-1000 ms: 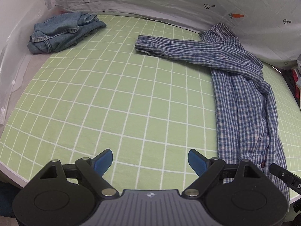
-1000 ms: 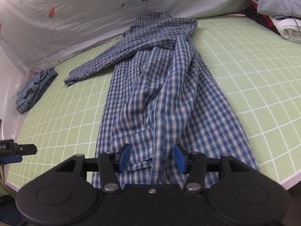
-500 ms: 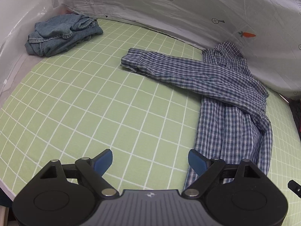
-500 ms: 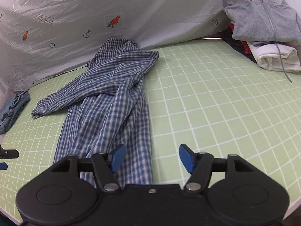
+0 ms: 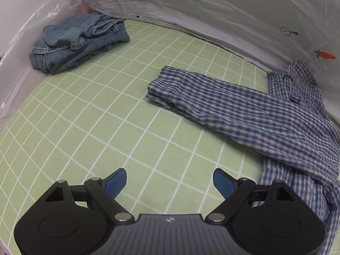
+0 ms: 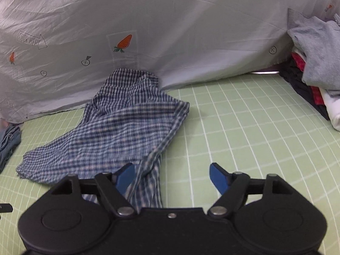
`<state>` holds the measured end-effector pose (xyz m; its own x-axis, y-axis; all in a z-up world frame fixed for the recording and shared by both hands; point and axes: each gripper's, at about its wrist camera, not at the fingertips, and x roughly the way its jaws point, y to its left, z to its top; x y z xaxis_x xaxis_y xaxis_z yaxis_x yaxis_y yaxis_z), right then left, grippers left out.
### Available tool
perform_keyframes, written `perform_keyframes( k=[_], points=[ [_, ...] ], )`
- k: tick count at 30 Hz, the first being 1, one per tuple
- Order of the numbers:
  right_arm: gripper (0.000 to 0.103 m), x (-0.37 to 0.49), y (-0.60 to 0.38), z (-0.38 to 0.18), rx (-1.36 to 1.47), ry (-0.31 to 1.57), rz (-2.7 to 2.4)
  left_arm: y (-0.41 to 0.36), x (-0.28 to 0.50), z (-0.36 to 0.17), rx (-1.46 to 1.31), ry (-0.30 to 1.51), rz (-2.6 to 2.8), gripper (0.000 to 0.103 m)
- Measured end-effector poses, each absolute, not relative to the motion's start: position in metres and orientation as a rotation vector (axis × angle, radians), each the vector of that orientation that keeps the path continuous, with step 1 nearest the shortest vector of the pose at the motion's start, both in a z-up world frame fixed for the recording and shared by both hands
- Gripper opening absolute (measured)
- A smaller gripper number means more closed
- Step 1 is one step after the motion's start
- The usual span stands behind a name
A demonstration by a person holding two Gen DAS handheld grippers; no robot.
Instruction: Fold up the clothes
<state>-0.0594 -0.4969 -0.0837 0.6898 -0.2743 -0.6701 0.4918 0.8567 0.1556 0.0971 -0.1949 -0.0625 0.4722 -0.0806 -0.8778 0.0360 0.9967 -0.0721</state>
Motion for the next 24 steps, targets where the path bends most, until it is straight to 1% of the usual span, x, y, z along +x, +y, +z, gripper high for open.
perform_keyframes(
  k=[1,2,5,10,13,14,16,17,20,21,22,23,24],
  points=[
    [0.100,-0.046,-0.503,-0.084,0.325,0.678,-0.441,-0.197,0.109,-0.066,-0.043,1.082,-0.060,0.089],
    [0.103,-0.032,-0.508,-0.084,0.309,0.675,-0.449,-0.199,0.121,-0.069,-0.039,1.087,-0.049,0.089],
    [0.103,0.001,-0.525,-0.084,0.284,0.670,-0.451,-0.210,0.155,-0.075,-0.012,1.076,-0.036,0.093],
    [0.103,0.047,-0.544,-0.099,0.290,0.713,-0.442,-0.211,0.193,-0.087,0.001,1.071,0.002,0.093],
    [0.101,0.064,-0.554,-0.106,0.366,0.715,-0.441,-0.209,0.204,-0.091,-0.020,1.050,0.033,0.093],
    [0.098,0.068,-0.558,-0.107,0.403,0.707,-0.438,-0.209,0.205,-0.092,-0.025,1.046,0.041,0.093],
    [0.090,0.074,-0.564,-0.110,0.472,0.700,-0.443,-0.209,0.209,-0.097,-0.030,1.060,0.038,0.093],
    [0.087,0.076,-0.566,-0.111,0.498,0.702,-0.449,-0.209,0.210,-0.099,-0.033,1.066,0.038,0.093],
    [0.074,0.084,-0.566,-0.118,0.532,0.739,-0.479,-0.211,0.211,-0.104,-0.042,1.065,0.038,0.091],
    [0.061,0.085,-0.567,-0.120,0.542,0.744,-0.483,-0.212,0.211,-0.104,-0.039,1.060,0.030,0.088],
    [0.051,0.084,-0.568,-0.121,0.561,0.742,-0.475,-0.213,0.211,-0.103,-0.034,1.055,0.023,0.087],
    [0.049,0.084,-0.568,-0.122,0.577,0.739,-0.467,-0.216,0.210,-0.103,-0.019,1.046,0.015,0.080],
    [0.040,0.083,-0.568,-0.123,0.577,0.741,-0.467,-0.218,0.210,-0.102,-0.004,1.037,0.008,0.071]
  ],
)
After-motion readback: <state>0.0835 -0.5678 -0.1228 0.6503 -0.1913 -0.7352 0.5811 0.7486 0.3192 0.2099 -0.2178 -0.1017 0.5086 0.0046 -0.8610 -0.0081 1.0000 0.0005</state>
